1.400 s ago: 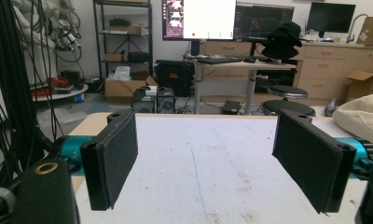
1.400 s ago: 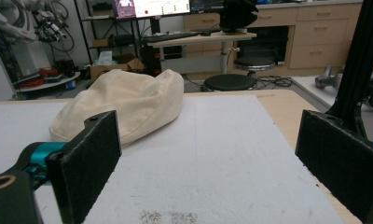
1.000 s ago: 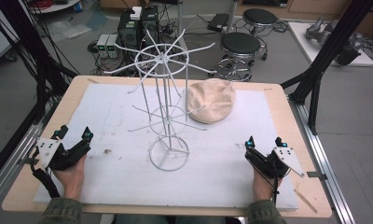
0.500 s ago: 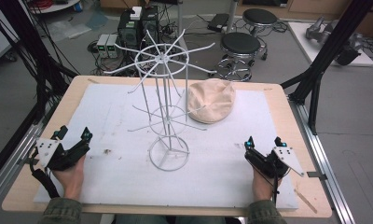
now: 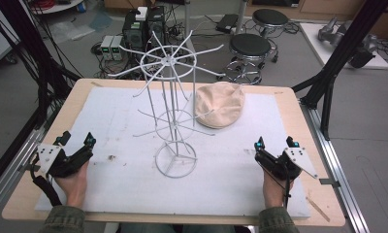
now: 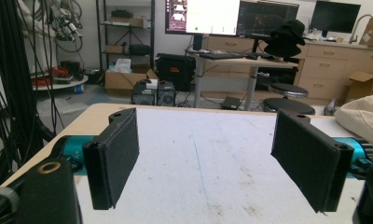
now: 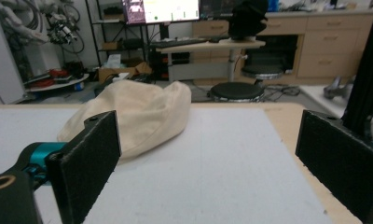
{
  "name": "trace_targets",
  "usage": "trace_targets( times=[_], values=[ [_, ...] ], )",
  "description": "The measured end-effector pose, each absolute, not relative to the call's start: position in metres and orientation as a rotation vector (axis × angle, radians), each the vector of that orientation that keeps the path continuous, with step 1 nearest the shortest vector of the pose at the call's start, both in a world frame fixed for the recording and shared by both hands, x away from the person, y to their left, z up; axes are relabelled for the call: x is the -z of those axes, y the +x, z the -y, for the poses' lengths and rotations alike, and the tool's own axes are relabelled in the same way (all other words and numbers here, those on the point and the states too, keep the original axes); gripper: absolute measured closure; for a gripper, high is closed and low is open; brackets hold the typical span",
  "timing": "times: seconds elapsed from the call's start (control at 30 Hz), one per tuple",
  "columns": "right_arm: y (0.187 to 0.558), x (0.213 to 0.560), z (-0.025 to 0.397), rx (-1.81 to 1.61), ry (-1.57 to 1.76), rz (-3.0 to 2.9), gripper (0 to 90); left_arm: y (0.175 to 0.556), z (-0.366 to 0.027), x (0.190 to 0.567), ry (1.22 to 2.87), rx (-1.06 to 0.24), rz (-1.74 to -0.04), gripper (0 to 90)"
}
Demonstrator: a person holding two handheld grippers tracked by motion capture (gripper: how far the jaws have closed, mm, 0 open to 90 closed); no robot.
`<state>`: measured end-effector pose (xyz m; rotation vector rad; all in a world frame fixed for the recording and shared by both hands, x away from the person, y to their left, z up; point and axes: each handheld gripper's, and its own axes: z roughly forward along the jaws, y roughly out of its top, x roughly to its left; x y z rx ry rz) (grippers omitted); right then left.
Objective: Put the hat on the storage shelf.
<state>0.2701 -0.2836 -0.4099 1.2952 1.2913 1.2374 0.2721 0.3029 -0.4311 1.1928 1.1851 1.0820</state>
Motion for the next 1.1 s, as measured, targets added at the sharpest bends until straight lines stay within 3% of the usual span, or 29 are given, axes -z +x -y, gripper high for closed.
trace_targets(
  times=[0.17,0.57,1.1],
  values=[
    [0.277,0.395,0.281,-1.231,1.242,-1.28,5.4,0.271,-0.303,0.432,1.195,-1.078,-1.19,23.1],
    [0.338,0.352,0.254,-1.307,1.246,-1.403,5.5,0.271,-0.298,0.431,1.206,-1.078,-1.175,23.1],
    [0.402,0.328,0.224,-1.34,1.208,-1.467,5.6,0.272,-0.298,0.432,1.215,-1.07,-1.177,23.1]
  ],
)
